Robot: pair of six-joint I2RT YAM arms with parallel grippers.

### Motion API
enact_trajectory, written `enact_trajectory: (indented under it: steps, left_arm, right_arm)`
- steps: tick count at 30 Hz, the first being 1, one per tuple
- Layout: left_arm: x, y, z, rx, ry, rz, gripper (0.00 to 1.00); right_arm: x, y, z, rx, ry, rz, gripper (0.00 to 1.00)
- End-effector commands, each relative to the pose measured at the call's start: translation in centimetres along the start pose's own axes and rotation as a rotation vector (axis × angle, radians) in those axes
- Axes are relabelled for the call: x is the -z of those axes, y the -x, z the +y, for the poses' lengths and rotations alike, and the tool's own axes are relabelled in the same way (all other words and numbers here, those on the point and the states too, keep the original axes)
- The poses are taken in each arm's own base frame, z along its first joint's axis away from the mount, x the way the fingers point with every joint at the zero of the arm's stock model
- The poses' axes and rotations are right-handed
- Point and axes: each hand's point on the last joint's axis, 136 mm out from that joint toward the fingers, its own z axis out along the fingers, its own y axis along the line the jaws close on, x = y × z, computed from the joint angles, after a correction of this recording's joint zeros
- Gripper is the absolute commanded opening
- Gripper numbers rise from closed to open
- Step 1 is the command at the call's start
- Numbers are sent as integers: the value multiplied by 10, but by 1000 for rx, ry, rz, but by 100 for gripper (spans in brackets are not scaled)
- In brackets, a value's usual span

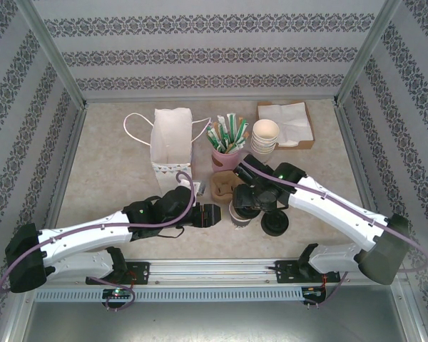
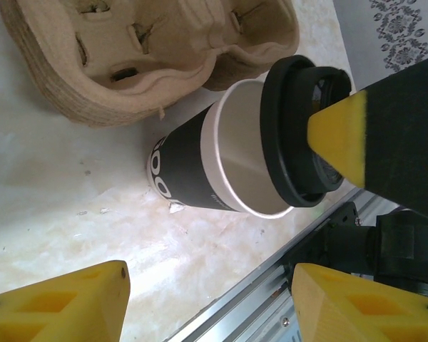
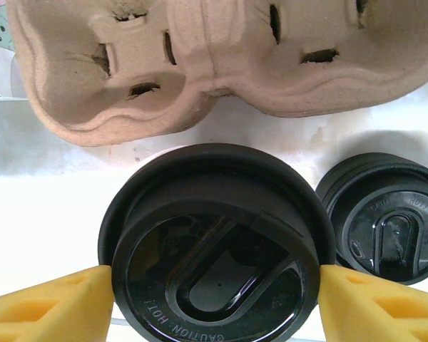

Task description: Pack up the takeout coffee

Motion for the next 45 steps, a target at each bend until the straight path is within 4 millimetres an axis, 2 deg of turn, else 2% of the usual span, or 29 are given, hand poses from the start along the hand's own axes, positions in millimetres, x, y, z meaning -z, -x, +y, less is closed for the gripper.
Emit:
enact_trajectory:
  steps: [1, 13, 19, 28, 37, 45]
  left_arm:
    - [-3, -5, 7, 8, 28, -4, 62]
    - [-7, -8, 13, 1, 37, -3, 62]
    - [-9, -8, 15, 6, 37, -9, 62]
    - [-10, -9, 14, 9, 33, -7, 62]
    - [-11, -8, 13, 12, 32, -4, 62]
    - [-13, -8, 11, 9, 29, -1, 62]
  right_arm:
    - [4, 0, 5, 42, 1, 8, 72]
    - [-5, -6, 20, 108, -25, 63, 73]
    - [-6, -7, 16, 124, -68, 71, 73]
    - [7, -1, 7, 139, -109, 28, 73]
    - [-7, -5, 13, 144, -97, 60, 73]
    - [-12, -6, 16, 142, -90, 67, 74]
